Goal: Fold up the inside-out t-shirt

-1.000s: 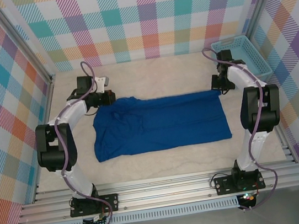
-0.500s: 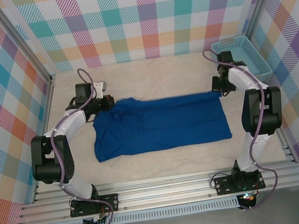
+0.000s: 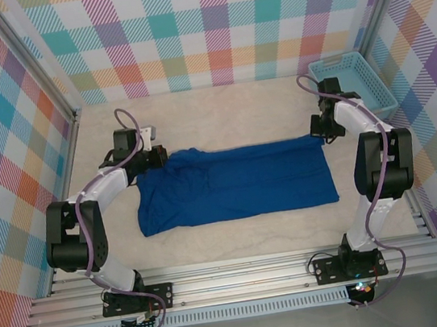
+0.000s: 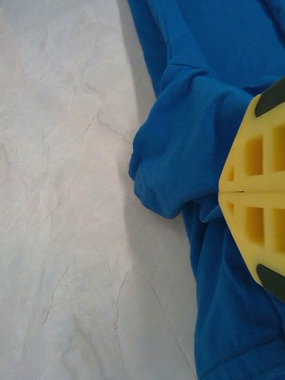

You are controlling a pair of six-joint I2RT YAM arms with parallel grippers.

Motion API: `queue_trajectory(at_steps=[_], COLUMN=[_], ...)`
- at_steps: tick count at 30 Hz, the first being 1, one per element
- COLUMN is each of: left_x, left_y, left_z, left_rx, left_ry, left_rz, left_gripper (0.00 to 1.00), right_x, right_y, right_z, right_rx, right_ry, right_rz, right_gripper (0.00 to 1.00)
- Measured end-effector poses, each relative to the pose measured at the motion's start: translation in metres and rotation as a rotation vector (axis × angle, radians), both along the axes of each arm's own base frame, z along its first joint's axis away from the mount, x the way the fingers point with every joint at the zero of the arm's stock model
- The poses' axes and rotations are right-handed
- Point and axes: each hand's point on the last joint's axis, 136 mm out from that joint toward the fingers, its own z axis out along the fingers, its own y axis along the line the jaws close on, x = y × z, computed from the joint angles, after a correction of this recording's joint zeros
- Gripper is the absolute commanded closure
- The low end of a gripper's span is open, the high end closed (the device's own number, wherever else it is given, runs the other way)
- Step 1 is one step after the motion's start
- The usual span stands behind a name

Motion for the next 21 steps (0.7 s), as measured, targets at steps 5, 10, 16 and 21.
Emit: queue_trajectory(at_steps=[5,10,16,21], left_x=[-0.004,-0.011,-0.030,-0.036], left_y=[-0.005,-0.001,0.005,0.008], left_z=[-0.001,0.012,-0.002,-0.010], left_rx=[-0.007,-0.001,0.004,0.010], left_ry=[-0.002,-0.041,-0.028,-0.007], left_rz=[0.004,0.035,0.067,0.083], left_gripper=[0.95,0.96,0.96,0.96], right_x=[-0.002,-0.009,-0.034,-0.034], right_y=[0.000,-0.003,-0.004,-0.004], right_z=[-0.001,-0.007,-0.031,-0.031], right_rx=[-0.003,-0.017,-0.019,-0.019], right_ry=[0.007,0.030,0.106,0.105], right_rz=[-0.001,-0.007,-0.018,-0.021], right_gripper=[0.99,0.97,0.98,0.97])
